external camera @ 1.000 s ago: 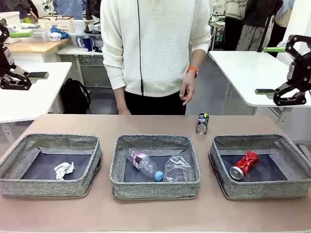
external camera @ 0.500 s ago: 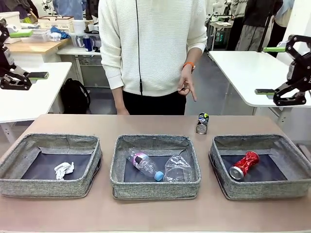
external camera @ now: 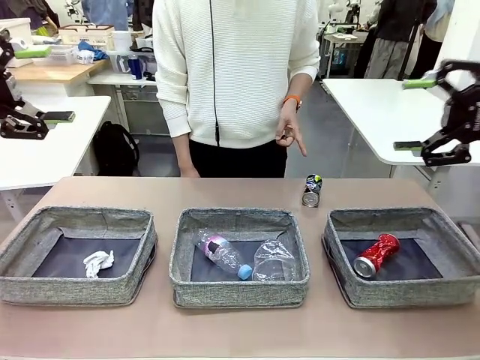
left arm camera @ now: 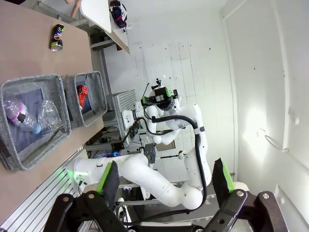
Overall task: Sort the waste into the appropriate baskets.
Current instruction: Pick up the waste item pointed out by the person.
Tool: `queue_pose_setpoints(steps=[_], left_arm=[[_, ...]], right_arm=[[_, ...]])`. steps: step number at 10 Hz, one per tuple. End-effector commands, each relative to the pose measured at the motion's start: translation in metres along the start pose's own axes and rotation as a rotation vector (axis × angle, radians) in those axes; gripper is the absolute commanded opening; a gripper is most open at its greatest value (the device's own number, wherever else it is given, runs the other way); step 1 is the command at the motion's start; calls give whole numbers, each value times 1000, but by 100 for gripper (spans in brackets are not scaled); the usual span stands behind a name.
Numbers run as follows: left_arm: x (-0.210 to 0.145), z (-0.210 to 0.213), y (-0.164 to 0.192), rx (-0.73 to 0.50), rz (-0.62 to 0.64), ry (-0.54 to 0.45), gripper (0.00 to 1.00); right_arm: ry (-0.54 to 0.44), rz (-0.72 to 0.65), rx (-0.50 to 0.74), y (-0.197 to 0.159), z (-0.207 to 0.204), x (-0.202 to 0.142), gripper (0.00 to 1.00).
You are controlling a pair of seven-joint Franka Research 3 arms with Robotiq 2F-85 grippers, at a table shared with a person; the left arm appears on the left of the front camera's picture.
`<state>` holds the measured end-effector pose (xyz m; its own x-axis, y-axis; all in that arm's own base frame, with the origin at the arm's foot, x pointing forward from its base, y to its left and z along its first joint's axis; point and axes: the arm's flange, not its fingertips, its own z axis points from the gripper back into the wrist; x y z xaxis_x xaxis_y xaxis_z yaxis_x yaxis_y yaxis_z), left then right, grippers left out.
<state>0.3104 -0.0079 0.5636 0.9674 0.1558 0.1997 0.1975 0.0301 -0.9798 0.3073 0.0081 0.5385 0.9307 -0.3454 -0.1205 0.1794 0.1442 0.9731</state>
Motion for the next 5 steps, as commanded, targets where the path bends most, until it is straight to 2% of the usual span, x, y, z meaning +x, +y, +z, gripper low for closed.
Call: queue_pose_setpoints(steps=[1,2,3,5], left_arm=[[1,3,-2,-25,-10,3,100],[1,3,-2,-25,-10,3,100],[1,3,-2,-25,-10,3,100],[1,3,-2,-25,-10,3,100]], right_arm=[[-453,366,-633,16,-42,-23,100],[-647,511,-880,21,-60,-24,100],[-736,636,-1065,21,-72,-23,100],[-764,709,-1200,20,-76,-21,100]])
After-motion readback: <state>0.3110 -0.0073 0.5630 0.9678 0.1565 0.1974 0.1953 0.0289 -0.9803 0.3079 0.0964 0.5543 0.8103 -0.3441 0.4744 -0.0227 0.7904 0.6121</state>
